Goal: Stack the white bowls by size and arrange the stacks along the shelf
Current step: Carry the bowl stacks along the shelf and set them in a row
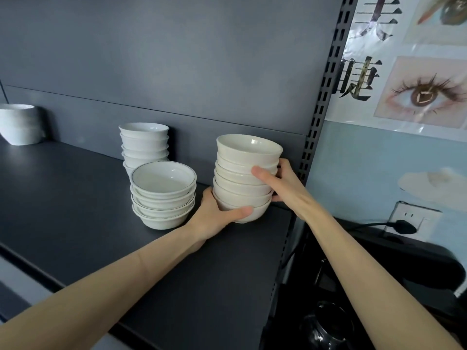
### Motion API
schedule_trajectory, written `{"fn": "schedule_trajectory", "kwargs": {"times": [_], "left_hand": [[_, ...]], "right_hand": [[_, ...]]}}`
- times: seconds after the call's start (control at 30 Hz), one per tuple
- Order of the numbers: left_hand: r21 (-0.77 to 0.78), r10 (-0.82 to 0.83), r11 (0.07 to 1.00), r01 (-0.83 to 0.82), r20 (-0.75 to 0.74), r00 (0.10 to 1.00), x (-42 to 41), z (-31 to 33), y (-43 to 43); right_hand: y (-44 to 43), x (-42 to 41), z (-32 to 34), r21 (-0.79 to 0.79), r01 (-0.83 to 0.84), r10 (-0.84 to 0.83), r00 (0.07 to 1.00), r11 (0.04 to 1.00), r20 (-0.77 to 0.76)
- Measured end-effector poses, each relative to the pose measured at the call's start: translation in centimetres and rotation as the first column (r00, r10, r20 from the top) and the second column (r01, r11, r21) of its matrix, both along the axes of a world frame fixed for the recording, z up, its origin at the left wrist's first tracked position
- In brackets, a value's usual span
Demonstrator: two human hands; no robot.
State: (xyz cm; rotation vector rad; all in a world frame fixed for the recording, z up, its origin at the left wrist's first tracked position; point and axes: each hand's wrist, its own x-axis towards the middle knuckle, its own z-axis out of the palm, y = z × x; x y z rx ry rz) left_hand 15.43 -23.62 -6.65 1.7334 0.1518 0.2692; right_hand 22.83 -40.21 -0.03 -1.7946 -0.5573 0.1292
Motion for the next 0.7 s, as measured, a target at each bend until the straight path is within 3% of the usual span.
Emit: {"fn": "schedule_trajectory", "kwargs": {"times": [0.2, 0.4, 0.7], "left_hand": [[0.108, -0.04, 0.993, 0.039, 0.011, 0.999, 0.6, -0.2, 0.4], [0.029, -0.088, 0.996, 0.086, 0.078, 0.993, 0.4, 0.2, 0.2], [0.078, -0.133, 0.99, 0.12, 0.192, 0.972, -0.3, 1.3, -0.6]], "right_hand": [[-0.4, -0.4, 0.4, 0.001, -0.087, 0.087, 0.995, 0.996, -0.037], [-0.1, 0.5, 0.2, 0.06, -0.163, 0.169, 0.979, 0.985, -0.116], [-0.3, 0.4, 0.1, 0.077, -0.116, 0.122, 0.989, 0.99, -0.08]]}}
